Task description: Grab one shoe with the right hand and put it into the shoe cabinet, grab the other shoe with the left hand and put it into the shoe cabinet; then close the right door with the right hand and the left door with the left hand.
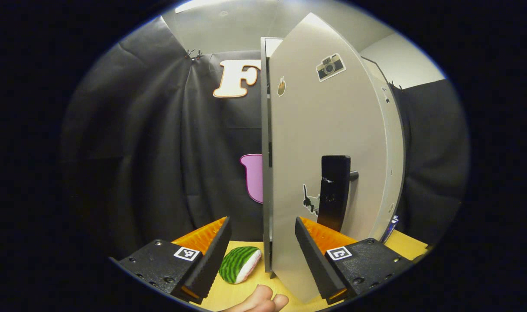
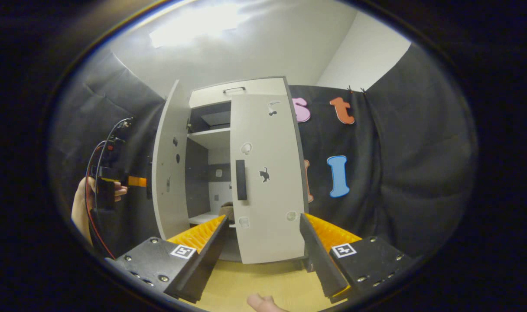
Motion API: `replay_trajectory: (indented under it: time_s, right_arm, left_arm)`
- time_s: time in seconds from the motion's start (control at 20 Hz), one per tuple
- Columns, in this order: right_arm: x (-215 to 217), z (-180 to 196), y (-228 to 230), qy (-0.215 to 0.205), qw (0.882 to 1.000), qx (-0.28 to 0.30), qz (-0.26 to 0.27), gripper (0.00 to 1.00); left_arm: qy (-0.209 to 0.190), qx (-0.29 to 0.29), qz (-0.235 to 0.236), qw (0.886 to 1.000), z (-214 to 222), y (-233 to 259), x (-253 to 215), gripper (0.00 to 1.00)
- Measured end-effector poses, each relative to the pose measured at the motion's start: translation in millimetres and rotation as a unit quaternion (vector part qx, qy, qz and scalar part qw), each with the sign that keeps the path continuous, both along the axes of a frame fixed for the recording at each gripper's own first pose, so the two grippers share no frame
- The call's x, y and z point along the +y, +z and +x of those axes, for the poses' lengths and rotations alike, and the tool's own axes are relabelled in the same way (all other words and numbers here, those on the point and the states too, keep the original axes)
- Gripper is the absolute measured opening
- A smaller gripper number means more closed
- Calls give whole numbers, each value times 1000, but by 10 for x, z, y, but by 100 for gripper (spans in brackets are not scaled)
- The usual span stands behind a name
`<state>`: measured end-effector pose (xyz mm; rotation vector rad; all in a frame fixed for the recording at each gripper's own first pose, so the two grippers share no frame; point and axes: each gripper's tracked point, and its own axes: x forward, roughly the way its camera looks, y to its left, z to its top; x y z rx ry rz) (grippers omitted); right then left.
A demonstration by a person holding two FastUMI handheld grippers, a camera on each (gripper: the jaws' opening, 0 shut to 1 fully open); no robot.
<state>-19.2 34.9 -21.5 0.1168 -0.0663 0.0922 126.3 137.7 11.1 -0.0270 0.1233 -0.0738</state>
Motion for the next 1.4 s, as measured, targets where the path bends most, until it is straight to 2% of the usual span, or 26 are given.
replay_trajectory:
  time_s: [0.3, 0.5, 0.55, 0.65, 0.95, 1.1, 1.15, 1.2, 1.4]
  right_arm:
    - [-75, 7, -13, -8, 1000, 3, -4, 98]
    - [-83, -16, -16, -5, 1000, 1, -7, 98]
    - [-89, -21, -23, -3, 1000, 2, -6, 98]
    - [-140, -43, -25, -6, 1000, 2, -4, 98]
    - [-166, -38, -66, -10, 1000, 6, 0, 98]
    - [-107, -39, -71, -6, 1000, 6, -3, 98]
    - [-88, -32, -70, -6, 1000, 6, -5, 98]
    - [-65, -26, -72, -4, 1000, 5, -8, 98]
    - [27, -26, -71, 1, 1000, 2, -5, 98]
  left_arm:
    - [-20, 1, 9, 1000, 135, -15, -454, 91]
    - [-62, 10, 12, 998, 136, -72, -963, 92]
    - [-57, 10, 18, 998, 93, -76, -983, 92]
    - [-36, -6, 31, 999, 28, -21, -950, 100]
    - [-28, -23, 23, 999, -139, 70, -971, 97]
    - [-20, -24, 10, 999, -432, 27, -871, 97]
    - [-14, -28, 7, 999, -484, 41, -827, 100]
    - [-11, -29, 6, 1000, -513, 27, -800, 97]
    - [-2, -19, 0, 1000, -731, -61, -694, 97]
